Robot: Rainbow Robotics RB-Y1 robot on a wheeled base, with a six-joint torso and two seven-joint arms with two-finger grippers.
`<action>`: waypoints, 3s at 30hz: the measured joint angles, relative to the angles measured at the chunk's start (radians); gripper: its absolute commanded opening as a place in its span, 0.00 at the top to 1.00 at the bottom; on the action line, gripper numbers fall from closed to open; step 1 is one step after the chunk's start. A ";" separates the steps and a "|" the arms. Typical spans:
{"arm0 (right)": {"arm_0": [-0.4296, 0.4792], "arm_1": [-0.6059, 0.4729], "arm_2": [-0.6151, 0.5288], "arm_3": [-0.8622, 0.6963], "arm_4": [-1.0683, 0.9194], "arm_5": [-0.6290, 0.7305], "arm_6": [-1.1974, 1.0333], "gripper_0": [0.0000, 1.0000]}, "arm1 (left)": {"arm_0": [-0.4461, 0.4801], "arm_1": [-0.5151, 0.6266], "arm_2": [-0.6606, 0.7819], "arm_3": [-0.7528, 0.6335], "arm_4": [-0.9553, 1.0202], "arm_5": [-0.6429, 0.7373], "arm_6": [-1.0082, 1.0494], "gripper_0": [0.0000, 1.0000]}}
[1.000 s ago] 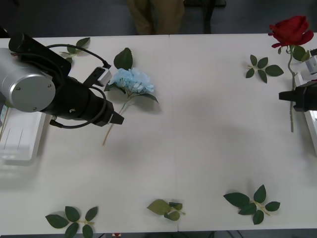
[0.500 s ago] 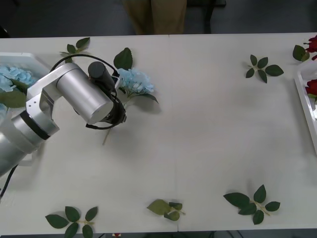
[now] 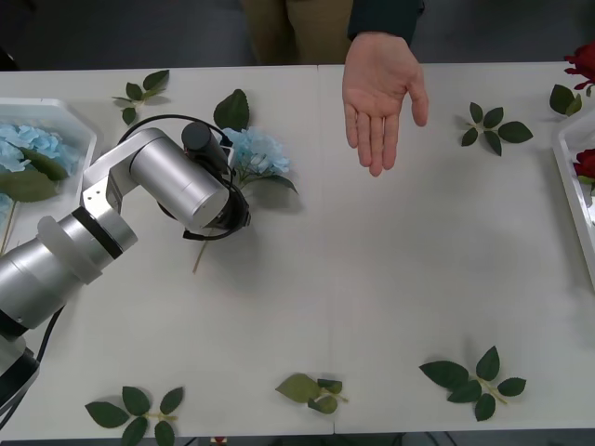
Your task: Place the red flowers into the right box and the blue flowers into the left box. If a person shows an open palm, hand one flower to the person first, then continue sorting.
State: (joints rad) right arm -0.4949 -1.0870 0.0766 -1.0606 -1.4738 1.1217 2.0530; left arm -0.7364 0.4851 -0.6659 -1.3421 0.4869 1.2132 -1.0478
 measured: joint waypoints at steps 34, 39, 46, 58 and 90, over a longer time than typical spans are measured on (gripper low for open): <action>0.311 0.600 -0.269 -1.435 0.661 0.281 -0.704 1.00 | -0.027 -0.036 0.000 0.113 -0.034 -0.121 0.000 0.00; 0.248 0.630 -0.169 -1.517 0.865 0.302 -0.704 1.00 | -0.027 -0.036 0.000 0.113 -0.034 -0.121 0.000 0.00; 0.095 0.638 0.164 -1.508 1.284 0.298 -0.748 1.00 | -0.027 -0.037 0.000 0.114 -0.037 -0.121 0.000 0.00; -0.084 0.732 0.337 -1.199 1.487 0.074 -0.902 1.00 | -0.027 -0.037 0.000 0.114 -0.048 -0.121 0.000 0.00; -0.052 0.680 0.313 -1.236 1.396 0.041 -0.902 0.08 | -0.027 -0.037 0.000 0.114 -0.062 -0.121 0.000 0.09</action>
State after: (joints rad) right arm -0.5464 -0.4068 0.3896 -2.2970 -0.0781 1.1626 1.1507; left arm -0.7637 0.4481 -0.6658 -1.2279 0.4249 1.0923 -1.0480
